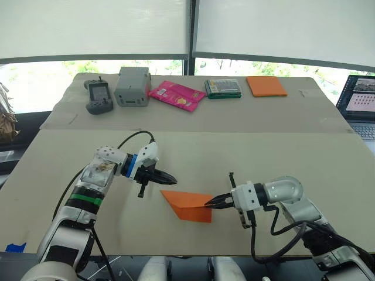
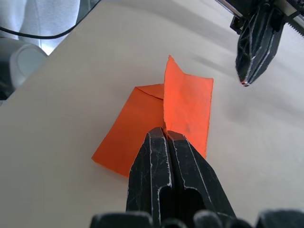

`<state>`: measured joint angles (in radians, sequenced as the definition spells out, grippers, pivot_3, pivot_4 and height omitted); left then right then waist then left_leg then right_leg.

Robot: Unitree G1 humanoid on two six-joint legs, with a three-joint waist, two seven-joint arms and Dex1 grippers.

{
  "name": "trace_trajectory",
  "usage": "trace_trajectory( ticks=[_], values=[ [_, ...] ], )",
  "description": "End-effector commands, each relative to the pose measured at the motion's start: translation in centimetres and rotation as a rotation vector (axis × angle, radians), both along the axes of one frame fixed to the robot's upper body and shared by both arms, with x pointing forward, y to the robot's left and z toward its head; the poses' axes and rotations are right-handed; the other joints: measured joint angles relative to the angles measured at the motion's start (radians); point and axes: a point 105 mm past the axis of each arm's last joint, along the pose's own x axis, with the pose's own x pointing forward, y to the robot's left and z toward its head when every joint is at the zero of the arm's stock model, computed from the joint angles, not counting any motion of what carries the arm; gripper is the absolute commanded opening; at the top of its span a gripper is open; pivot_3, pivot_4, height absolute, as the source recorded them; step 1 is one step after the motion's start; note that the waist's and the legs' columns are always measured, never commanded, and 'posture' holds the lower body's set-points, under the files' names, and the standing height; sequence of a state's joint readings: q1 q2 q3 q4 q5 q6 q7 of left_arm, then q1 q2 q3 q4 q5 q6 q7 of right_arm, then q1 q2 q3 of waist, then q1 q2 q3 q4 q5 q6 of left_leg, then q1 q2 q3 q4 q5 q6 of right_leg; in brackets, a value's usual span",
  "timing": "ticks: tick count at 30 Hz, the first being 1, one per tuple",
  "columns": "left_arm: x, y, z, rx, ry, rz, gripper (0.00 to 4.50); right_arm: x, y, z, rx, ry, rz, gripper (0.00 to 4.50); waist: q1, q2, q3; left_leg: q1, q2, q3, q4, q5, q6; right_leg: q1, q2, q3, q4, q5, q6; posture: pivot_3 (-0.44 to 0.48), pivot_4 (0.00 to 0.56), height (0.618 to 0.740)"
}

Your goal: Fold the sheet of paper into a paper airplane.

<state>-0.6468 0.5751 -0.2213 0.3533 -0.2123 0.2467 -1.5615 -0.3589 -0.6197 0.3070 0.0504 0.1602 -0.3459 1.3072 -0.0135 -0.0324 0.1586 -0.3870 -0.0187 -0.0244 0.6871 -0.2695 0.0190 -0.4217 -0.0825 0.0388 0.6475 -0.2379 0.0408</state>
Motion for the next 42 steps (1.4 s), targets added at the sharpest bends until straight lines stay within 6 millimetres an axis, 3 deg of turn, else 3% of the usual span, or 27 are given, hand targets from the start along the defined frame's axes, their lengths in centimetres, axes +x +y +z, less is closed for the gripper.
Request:
trace_trajectory(
  ticks=[1,6,12,19,30,38,42],
  values=[
    [-0.9,-0.7,0.3,-0.013,-0.008,-0.036,0.0,0.2,-0.1,0.6,-0.007,-0.052,0.038,0.02,0.0,0.0,0.0,0.0,0.0,0.0,0.0,0.0,0.0,0.0,0.0,0.0,0.0,0.0,0.0,0.0,0.15,0.74],
    [-1.8,-0.5,-1.8,0.028,-0.002,-0.031,0.0,0.3,-0.1,-0.1,-0.061,-0.069,0.089,0.02,-0.001,0.0,0.0,0.0,0.0,0.0,0.0,0.0,0.0,0.0,0.0,0.0,0.0,0.0,0.0,0.0,0.15,0.74],
    [-1.1,-0.4,-3.8,0.065,-0.036,0.054,0.0,0.5,-0.2,-0.3,-0.067,-0.068,0.099,0.02,0.002,0.0,0.0,0.0,0.0,0.0,0.0,0.0,0.0,0.0,-0.001,0.0,0.0,0.0,0.0,0.0,0.15,0.74],
    [-2.4,-0.4,-5.4,0.072,-0.04,0.072,0.0,1.0,0.0,-0.1,-0.02,-0.011,0.046,0.02,0.002,0.001,0.0,0.002,0.001,0.0,0.0,0.0,0.0,0.002,-0.002,0.001,0.0,0.0,0.0,0.0,0.15,0.74],
    [-3.4,-0.4,-5.5,0.051,-0.014,0.06,0.0,2.7,-1.1,0.4,0.11,0.465,-0.185,0.02,0.002,0.001,0.0,0.002,0.001,0.0,0.0,0.0,0.001,0.001,-0.002,0.001,0.0,0.0,0.0,0.0,0.15,0.74],
    [-3.2,-0.4,-5.7,0.055,-0.02,0.074,0.0,3.3,-1.9,-1.0,0.073,0.752,-0.35,0.02,0.003,0.001,-0.001,0.002,0.0,0.0,0.0,0.0,0.001,0.001,-0.002,0.001,0.0,0.0,0.0,0.0,0.15,0.74],
    [-2.9,-0.5,-5.6,0.055,-0.025,0.08,0.0,3.7,-1.8,-1.3,0.093,0.801,-0.396,0.02,0.004,0.001,-0.001,0.002,0.0,0.0,0.0,-0.001,0.001,0.002,-0.003,0.001,0.0,0.0,0.0,0.0,0.15,0.74]
  ],
)
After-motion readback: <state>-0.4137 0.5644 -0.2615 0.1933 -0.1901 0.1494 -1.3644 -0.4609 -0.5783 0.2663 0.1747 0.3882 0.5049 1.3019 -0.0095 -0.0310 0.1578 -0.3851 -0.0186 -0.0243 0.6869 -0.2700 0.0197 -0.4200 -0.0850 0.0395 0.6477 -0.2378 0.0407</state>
